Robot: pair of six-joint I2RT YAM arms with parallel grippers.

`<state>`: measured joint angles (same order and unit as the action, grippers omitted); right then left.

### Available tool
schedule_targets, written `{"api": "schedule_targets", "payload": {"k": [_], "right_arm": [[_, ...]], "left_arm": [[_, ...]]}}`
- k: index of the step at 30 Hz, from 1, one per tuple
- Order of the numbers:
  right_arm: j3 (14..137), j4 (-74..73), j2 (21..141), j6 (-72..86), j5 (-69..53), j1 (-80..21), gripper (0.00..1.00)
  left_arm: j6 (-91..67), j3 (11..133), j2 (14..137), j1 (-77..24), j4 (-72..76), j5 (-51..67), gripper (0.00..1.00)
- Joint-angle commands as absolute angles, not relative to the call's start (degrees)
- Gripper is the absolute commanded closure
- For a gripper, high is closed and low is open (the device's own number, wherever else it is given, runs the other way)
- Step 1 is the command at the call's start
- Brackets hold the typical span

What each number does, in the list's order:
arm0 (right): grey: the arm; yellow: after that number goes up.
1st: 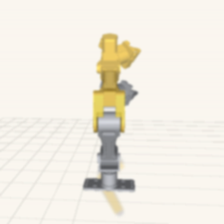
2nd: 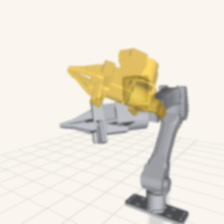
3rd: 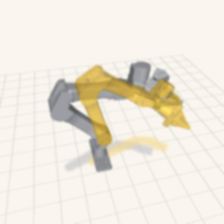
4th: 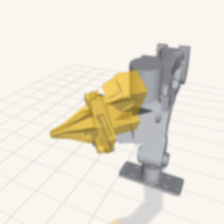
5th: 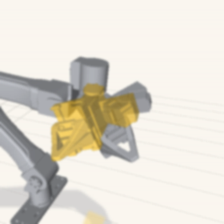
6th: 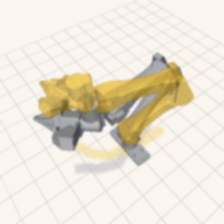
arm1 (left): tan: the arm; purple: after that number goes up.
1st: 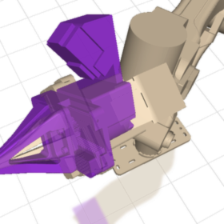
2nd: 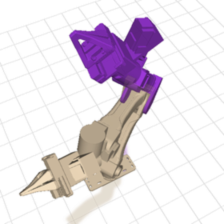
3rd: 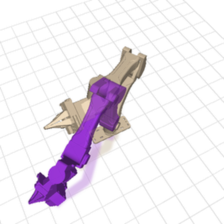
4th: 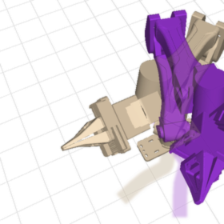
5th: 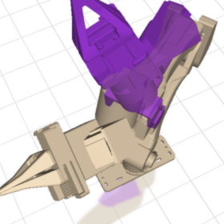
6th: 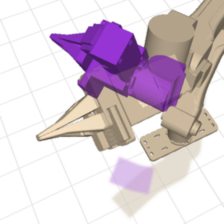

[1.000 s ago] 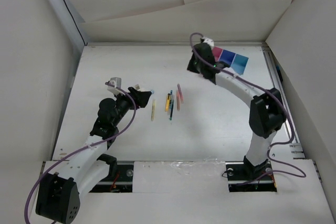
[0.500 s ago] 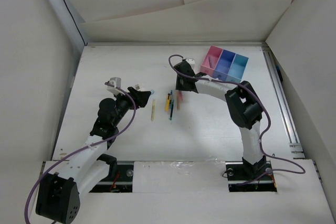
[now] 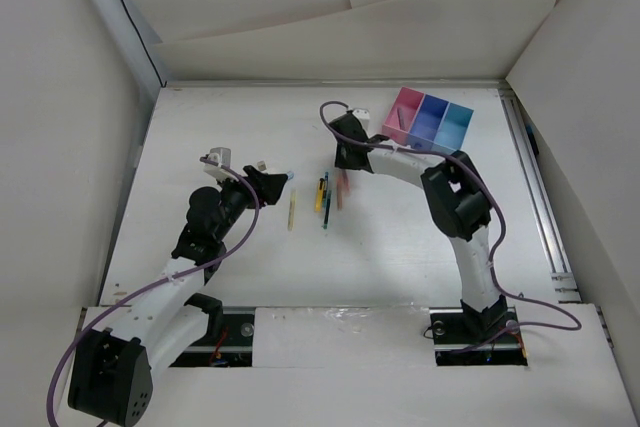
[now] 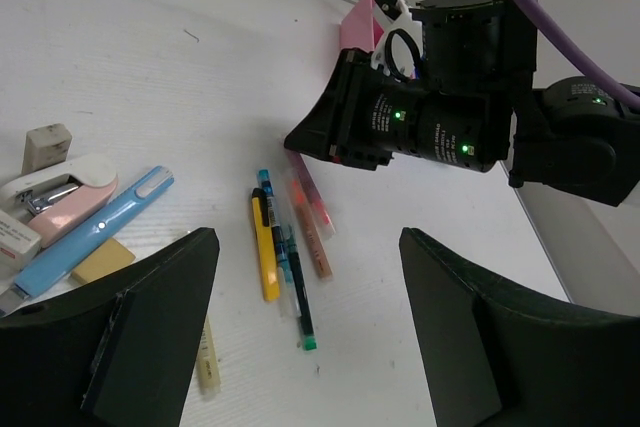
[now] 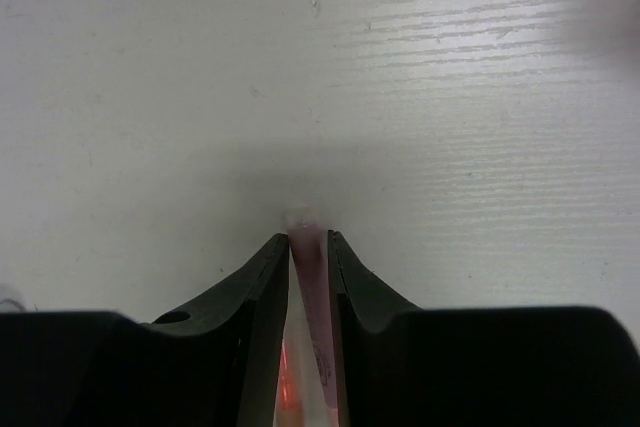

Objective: Sort the stationery into containers
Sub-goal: Pick up the pen from the center of the board.

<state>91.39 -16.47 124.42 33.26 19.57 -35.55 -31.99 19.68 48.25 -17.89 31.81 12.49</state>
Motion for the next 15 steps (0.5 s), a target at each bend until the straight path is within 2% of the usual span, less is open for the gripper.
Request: {"api": "schedule_targets", "payload": {"k": [1, 3, 4, 11, 15], "right_arm": [[94.04, -16.44, 125.68, 33.75, 20.92, -34.80, 0.72], [94.57, -16.96, 125.68, 33.75, 20.92, -34.28, 0.75], [94.57, -16.96, 125.68, 33.75, 20.92, -34.28, 0.81], [90.71, -15.56, 121.65, 34.28, 21.45, -32.61, 0.98], [89.38, -15.56, 117.34, 33.66, 21.45, -31.90, 0.99]], "left_arm": [[-31.90, 21.88, 47.46, -17.93, 33.93, 13.18, 0.30], [-31.90, 21.88, 47.46, -17.93, 33.93, 13.18, 0.30], [-31.90, 21.88, 47.46, -17.93, 33.93, 13.18, 0.30], [-31.90, 21.88, 47.46, -17.93, 33.93, 13.71, 0.30], [-31.90, 21.88, 47.46, -17.93, 33.93, 13.71, 0.30]]}}
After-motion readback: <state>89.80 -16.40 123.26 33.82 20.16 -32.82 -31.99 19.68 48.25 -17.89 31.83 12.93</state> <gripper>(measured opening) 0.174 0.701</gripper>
